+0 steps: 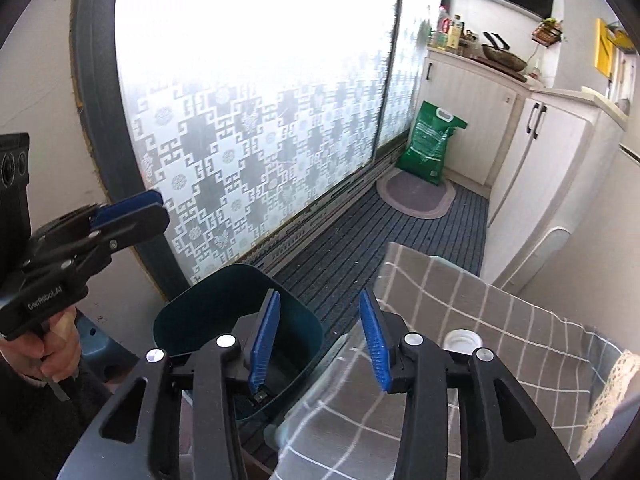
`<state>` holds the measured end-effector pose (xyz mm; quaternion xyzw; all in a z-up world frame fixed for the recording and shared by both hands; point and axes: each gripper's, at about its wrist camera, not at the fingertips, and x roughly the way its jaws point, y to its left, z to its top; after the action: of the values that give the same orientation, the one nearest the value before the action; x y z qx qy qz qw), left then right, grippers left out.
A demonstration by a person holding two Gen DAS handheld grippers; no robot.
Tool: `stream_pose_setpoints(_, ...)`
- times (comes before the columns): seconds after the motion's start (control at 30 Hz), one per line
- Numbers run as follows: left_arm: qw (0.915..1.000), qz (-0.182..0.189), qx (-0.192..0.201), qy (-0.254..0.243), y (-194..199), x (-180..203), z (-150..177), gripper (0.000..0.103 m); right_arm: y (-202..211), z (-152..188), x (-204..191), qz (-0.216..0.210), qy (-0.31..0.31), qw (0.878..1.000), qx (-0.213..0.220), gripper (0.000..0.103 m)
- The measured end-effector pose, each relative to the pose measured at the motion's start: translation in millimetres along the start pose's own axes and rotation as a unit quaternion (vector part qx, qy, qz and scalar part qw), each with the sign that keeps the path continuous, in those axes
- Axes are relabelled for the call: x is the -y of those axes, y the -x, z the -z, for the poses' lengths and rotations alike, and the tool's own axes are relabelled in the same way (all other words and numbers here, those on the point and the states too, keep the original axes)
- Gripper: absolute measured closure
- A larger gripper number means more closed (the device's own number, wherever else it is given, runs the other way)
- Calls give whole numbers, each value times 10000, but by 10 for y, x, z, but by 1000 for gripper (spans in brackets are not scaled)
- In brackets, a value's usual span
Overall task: Collect trash
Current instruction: 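Move the right tool back over the white cap and ginger piece, then close the right tool around the white bottle cap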
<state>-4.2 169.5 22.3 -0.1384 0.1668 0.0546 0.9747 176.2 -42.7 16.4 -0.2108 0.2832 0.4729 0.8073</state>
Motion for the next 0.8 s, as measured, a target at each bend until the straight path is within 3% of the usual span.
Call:
stream_pose_setpoints(0.17,9997,155,-161,-28,-141,216,33,65,70,113,308,467,-170,9987,55,53)
stream_pose_setpoints(0.37,9985,440,-310,2,-288,468,47,63,70,241,577,704,-283,9971,-46,52)
stream_pose_setpoints(0.63,9936,901,-682,37,-509,765,121,59,-116,395,730,597,-181,9971,-433,52)
stream_pose_setpoints(0.8,9841,1359,-1114,-267,-666,990,225,57,-215,375,895,538,-215,9969,-540,52)
